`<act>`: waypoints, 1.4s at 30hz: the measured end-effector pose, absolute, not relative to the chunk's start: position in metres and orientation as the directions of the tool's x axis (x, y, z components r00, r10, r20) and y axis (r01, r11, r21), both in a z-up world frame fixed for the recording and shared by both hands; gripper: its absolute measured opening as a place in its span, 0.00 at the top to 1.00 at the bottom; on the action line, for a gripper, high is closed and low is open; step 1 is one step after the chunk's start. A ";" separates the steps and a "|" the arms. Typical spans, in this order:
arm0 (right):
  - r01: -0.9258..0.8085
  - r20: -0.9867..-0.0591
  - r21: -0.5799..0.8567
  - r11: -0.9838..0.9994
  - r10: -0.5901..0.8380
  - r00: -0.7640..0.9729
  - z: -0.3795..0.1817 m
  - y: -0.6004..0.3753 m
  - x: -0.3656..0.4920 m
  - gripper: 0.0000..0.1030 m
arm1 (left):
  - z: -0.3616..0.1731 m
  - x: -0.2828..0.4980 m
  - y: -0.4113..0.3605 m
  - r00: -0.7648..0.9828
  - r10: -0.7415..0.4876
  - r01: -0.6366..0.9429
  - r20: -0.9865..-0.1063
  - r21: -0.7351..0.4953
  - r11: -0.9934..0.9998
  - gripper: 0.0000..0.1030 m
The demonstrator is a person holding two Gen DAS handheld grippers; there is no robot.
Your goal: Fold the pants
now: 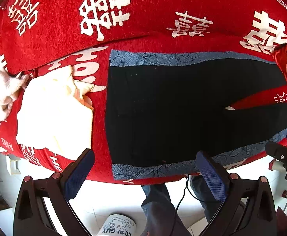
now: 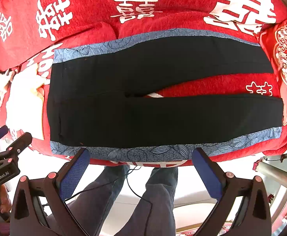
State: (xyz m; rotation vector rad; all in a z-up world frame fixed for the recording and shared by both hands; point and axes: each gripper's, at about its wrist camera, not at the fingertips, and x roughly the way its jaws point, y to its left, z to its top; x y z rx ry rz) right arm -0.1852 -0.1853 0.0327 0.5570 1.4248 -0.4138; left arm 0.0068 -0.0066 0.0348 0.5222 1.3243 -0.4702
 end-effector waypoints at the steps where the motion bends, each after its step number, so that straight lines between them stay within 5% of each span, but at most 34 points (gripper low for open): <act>1: 0.581 -0.992 0.113 0.806 0.059 0.112 0.033 -0.185 -0.185 0.00 | 0.035 0.007 -0.007 0.185 -0.027 0.598 -0.982 0.091 0.796 0.00; 42: 0.591 -0.991 0.125 0.797 0.071 0.114 0.035 -0.194 -0.181 0.00 | 0.039 0.009 -0.009 0.198 -0.022 0.605 -0.980 0.105 0.789 0.00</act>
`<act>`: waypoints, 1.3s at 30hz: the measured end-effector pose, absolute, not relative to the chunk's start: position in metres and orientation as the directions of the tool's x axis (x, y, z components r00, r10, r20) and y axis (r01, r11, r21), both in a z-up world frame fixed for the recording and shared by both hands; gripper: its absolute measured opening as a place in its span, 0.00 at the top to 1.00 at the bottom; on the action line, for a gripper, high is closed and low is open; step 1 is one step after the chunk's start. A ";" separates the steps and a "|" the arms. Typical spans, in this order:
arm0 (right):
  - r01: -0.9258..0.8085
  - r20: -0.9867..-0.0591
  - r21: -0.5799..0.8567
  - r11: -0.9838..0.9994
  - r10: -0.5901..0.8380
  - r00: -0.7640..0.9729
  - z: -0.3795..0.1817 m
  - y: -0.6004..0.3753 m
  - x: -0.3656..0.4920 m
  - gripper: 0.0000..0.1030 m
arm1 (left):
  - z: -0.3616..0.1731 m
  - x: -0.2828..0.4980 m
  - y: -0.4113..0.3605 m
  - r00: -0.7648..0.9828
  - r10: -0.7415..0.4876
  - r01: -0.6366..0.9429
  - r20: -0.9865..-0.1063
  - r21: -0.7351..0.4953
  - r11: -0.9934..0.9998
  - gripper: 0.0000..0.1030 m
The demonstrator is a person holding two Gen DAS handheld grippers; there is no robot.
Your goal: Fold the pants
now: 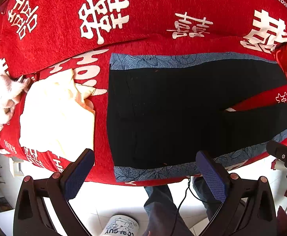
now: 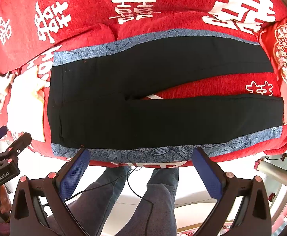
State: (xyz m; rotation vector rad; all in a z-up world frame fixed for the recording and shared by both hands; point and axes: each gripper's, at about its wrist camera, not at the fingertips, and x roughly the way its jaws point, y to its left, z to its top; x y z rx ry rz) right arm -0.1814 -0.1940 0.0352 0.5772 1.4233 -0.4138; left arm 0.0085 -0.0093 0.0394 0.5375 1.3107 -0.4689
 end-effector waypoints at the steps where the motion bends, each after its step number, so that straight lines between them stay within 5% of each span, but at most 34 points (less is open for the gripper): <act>1: 0.591 -0.991 0.126 0.796 0.071 0.116 0.034 -0.193 -0.183 0.00 | 0.040 0.009 -0.009 0.199 -0.021 0.605 -0.980 0.106 0.789 0.00; 27: 0.598 -0.985 0.169 0.783 0.117 0.125 0.027 -0.210 -0.183 0.00 | 0.042 0.006 -0.027 0.207 0.024 0.601 -0.978 0.147 0.785 0.00; 39: 0.526 -0.975 0.221 0.822 0.171 0.142 0.025 -0.231 -0.195 0.00 | 0.048 -0.002 -0.031 0.256 0.086 0.478 -0.963 0.204 0.854 0.00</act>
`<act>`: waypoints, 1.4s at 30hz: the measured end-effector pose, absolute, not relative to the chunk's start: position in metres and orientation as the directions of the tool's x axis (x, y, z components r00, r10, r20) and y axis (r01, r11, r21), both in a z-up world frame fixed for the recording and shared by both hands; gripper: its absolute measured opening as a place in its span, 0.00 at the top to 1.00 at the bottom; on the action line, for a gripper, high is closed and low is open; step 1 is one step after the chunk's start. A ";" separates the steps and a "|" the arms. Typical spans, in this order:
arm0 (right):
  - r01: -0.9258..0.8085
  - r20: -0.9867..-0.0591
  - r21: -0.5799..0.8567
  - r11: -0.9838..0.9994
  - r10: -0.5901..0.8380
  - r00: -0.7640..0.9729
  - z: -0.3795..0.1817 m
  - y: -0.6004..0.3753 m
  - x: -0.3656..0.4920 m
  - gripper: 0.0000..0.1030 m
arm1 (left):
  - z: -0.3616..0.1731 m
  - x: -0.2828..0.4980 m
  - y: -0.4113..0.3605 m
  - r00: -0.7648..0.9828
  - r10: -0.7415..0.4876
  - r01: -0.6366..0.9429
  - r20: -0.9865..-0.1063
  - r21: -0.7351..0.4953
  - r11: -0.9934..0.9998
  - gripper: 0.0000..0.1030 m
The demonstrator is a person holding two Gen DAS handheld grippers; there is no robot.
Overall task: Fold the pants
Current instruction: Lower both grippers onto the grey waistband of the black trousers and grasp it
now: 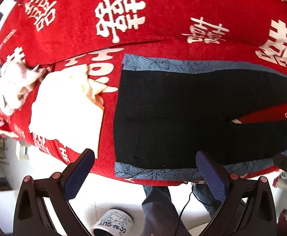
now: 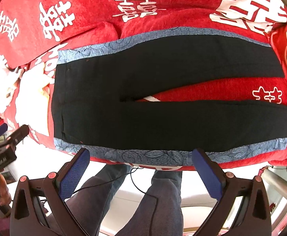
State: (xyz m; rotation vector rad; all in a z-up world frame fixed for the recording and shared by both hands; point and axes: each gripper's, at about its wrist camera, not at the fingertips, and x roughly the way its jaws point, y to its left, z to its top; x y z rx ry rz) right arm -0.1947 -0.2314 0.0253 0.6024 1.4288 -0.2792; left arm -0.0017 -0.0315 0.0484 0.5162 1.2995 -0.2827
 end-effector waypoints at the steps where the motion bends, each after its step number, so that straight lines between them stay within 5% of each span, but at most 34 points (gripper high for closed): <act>1: 0.520 -0.974 0.224 0.824 0.174 0.144 0.025 -0.234 -0.195 0.00 | 0.048 -0.003 -0.032 0.262 0.094 0.463 -0.961 0.210 0.861 0.00; 8: 0.502 -0.970 0.243 0.830 0.199 0.140 0.016 -0.250 -0.203 0.00 | 0.047 -0.008 -0.034 0.265 0.115 0.400 -0.957 0.218 0.890 0.00; 22: 0.637 -0.968 0.247 0.730 0.160 0.192 -0.005 -0.244 -0.217 0.00 | 0.005 0.000 -0.023 0.254 0.042 0.524 -0.966 0.174 0.834 0.00; 31: 0.570 -0.859 0.509 0.645 0.339 0.383 -0.038 -0.206 -0.221 0.00 | -0.044 0.016 0.020 0.183 -0.063 0.508 -0.981 0.039 0.860 0.00; 33: 0.553 -0.815 0.579 0.599 0.426 0.392 -0.057 -0.194 -0.223 0.00 | -0.056 0.017 0.033 0.166 -0.104 0.493 -0.981 -0.009 0.870 0.19; 35: 0.551 -0.757 0.651 0.522 0.498 0.422 -0.080 -0.181 -0.228 0.00 | -0.071 0.015 0.046 0.124 -0.146 0.479 -0.982 -0.070 0.875 0.21; 37: 0.548 -0.704 0.703 0.453 0.550 0.449 -0.106 -0.165 -0.234 0.05 | -0.083 0.011 0.059 0.091 -0.207 0.453 -0.974 -0.145 0.879 0.21; 40: 0.530 -0.646 0.751 0.394 0.604 0.466 -0.139 -0.145 -0.240 0.27 | -0.098 -0.001 0.078 0.059 -0.298 0.420 -0.953 -0.247 0.873 0.21; 42: 0.530 -0.638 0.756 0.385 0.617 0.460 -0.161 -0.136 -0.247 0.27 | -0.108 -0.008 0.084 0.038 -0.318 0.406 -0.947 -0.276 0.871 0.21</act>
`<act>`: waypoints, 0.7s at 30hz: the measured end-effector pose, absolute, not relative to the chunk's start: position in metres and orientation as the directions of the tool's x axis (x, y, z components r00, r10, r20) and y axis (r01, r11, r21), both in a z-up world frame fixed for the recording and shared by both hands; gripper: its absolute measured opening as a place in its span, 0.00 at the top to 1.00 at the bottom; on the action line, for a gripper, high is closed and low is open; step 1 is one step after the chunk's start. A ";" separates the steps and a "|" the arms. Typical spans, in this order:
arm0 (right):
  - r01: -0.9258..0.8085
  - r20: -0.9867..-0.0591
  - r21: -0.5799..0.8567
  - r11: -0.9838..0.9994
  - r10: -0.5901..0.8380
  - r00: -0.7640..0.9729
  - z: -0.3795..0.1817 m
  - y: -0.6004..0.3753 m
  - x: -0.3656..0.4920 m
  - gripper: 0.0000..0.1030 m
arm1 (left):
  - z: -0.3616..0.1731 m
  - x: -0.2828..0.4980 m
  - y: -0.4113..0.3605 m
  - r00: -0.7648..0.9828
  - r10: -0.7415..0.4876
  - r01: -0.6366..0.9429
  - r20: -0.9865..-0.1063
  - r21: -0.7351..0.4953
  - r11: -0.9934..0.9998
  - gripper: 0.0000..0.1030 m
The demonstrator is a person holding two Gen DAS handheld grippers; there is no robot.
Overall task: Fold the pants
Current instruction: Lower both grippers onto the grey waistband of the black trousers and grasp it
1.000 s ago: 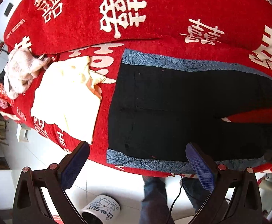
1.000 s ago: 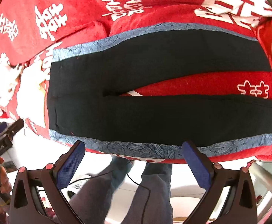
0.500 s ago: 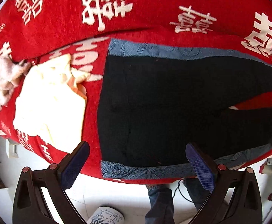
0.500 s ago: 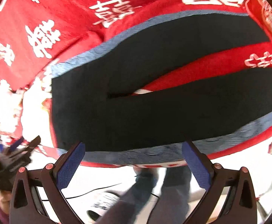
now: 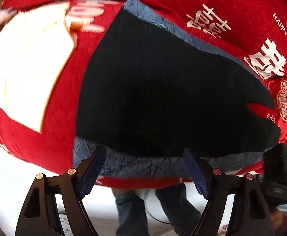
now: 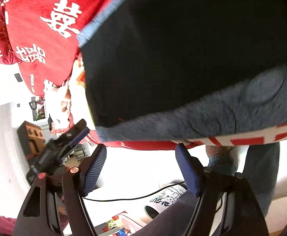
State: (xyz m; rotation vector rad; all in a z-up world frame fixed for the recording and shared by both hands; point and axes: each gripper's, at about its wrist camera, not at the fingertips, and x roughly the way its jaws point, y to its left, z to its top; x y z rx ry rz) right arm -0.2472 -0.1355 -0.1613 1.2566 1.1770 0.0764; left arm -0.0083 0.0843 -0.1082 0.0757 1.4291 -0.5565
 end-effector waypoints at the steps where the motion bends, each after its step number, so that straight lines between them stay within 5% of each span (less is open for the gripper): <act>1: 0.534 -0.644 0.751 0.389 0.612 0.460 -0.171 -0.133 -0.251 0.27 | -0.115 -0.013 0.089 0.020 -0.330 0.395 -0.944 -0.295 0.870 0.21; 10: 0.507 -0.545 0.828 0.242 0.562 0.622 -0.204 -0.162 -0.275 0.27 | -0.150 -0.024 0.106 -0.073 -0.387 0.320 -0.919 -0.389 0.864 0.21; 16: 0.331 -0.344 0.935 0.125 0.539 0.769 -0.161 -0.175 -0.268 0.28 | -0.159 -0.027 0.103 -0.146 -0.510 0.168 -0.848 -0.529 0.832 0.21; 21: 0.270 -0.307 0.951 0.151 0.572 0.761 -0.131 -0.177 -0.254 0.28 | -0.160 -0.011 0.083 -0.125 -0.622 0.042 -0.773 -0.630 0.775 0.21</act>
